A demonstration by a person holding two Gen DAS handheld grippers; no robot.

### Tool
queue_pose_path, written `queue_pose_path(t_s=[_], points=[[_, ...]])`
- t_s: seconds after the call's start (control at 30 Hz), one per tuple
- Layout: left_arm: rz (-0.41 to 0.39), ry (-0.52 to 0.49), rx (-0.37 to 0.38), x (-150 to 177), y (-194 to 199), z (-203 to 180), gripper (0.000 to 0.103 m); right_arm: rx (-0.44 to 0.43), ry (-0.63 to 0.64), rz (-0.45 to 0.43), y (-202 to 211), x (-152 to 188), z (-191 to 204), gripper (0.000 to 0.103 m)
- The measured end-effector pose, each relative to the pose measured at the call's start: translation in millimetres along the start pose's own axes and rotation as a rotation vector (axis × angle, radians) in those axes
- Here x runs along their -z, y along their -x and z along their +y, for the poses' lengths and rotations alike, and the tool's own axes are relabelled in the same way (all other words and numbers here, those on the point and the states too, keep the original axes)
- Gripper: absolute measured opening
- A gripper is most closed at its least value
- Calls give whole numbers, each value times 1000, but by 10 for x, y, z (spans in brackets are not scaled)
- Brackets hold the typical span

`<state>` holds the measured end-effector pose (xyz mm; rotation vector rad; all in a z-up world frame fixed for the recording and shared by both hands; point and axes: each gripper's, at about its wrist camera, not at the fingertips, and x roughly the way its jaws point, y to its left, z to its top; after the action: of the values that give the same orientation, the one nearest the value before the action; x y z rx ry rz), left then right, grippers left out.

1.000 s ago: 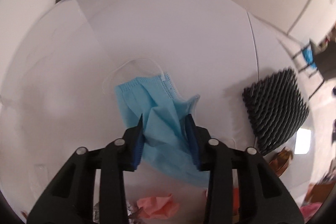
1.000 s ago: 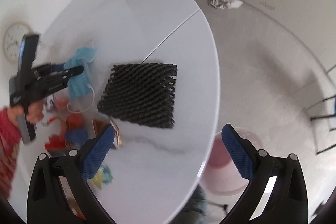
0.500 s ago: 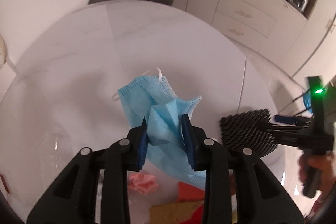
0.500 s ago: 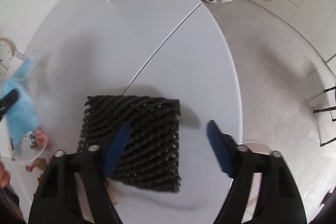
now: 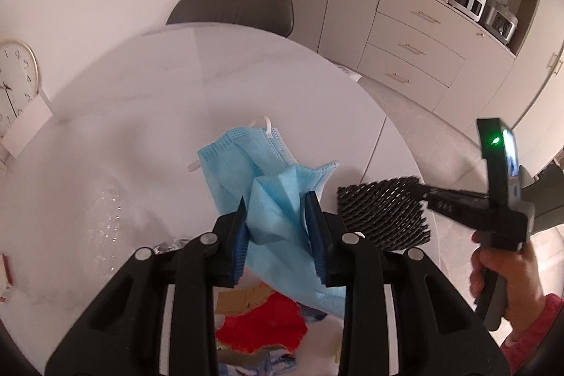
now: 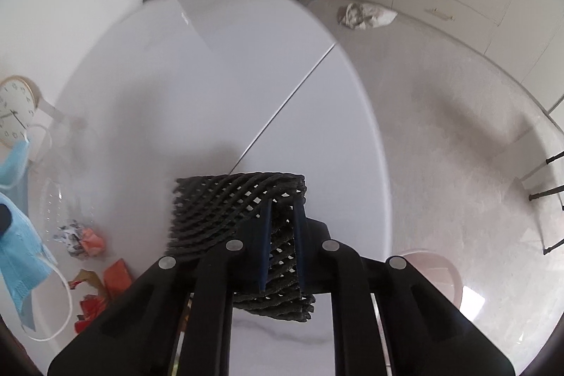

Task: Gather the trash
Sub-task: 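Carry both items over the floor bin and open both tools to drop them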

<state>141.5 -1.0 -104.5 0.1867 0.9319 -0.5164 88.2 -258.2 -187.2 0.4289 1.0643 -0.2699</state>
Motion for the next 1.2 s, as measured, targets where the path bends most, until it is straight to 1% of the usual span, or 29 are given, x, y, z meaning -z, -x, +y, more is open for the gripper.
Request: queue_pose_path(t_s=[0.1, 0.13, 0.23, 0.27, 0.33, 0.37, 0.43, 0.5, 0.53, 0.6, 0.63, 0.73, 0.83, 0.93, 0.97, 1.0, 1.03, 1.07, 1.1, 1.13, 1.17, 1.2], points=[[-14, -15, 0, 17, 150, -133, 30, -13, -11, -60, 309, 26, -189, 12], [-18, -19, 3, 26, 208, -196, 30, -13, -11, -85, 470, 63, -284, 12], [-22, -31, 9, 41, 331, -347, 30, 14, 1, -129, 864, 212, -567, 12], [-25, -40, 15, 56, 393, -435, 30, 23, 4, -136, 929, 228, -648, 12], [-35, -56, 25, 89, 494, -603, 30, 69, 21, -135, 1130, 405, -931, 12], [-37, -63, 28, 102, 528, -681, 30, 88, 26, -129, 1157, 486, -1027, 12], [-38, -73, 31, 151, 584, -852, 30, 139, 27, -84, 1154, 691, -1353, 15], [-24, -75, 43, 202, 608, -1072, 30, 149, 5, -34, 1050, 870, -1586, 15], [-12, -74, 56, 233, 612, -1211, 30, 144, -9, 6, 934, 986, -1762, 15], [6, -76, 57, 277, 596, -1436, 30, 153, -3, 43, 735, 1133, -1896, 15], [16, -79, 56, 297, 581, -1549, 30, 162, 11, 76, 564, 1217, -2004, 15], [66, -96, 85, 408, 477, -2000, 30, 151, 20, 147, 108, 1345, -2190, 15], [115, -128, 71, 586, 331, -2394, 30, 150, 31, 220, -418, 1450, -2260, 15], [169, -160, 68, 780, 173, -2746, 30, 161, 56, 280, -857, 1575, -2363, 17], [184, -168, 63, 818, 129, -2825, 30, 157, 57, 296, -952, 1619, -2376, 20], [205, -180, 58, 871, 66, -2928, 30, 150, 61, 319, -1094, 1657, -2388, 33], [218, -185, 57, 901, 25, -3001, 30, 147, 68, 337, -1207, 1699, -2379, 51], [238, -191, 56, 946, -43, -3079, 30, 148, 75, 345, -1261, 1718, -2360, 60], [255, -196, 56, 997, -101, -3134, 30, 149, 89, 351, -1311, 1738, -2361, 71], [269, -202, 55, 1044, -152, -3197, 30, 150, 99, 353, -1303, 1769, -2351, 78], [283, -208, 56, 1094, -219, -3237, 30, 147, 114, 358, -1294, 1788, -2345, 81], [294, -211, 56, 1121, -274, -3284, 30, 139, 125, 360, -1249, 1797, -2354, 89]])
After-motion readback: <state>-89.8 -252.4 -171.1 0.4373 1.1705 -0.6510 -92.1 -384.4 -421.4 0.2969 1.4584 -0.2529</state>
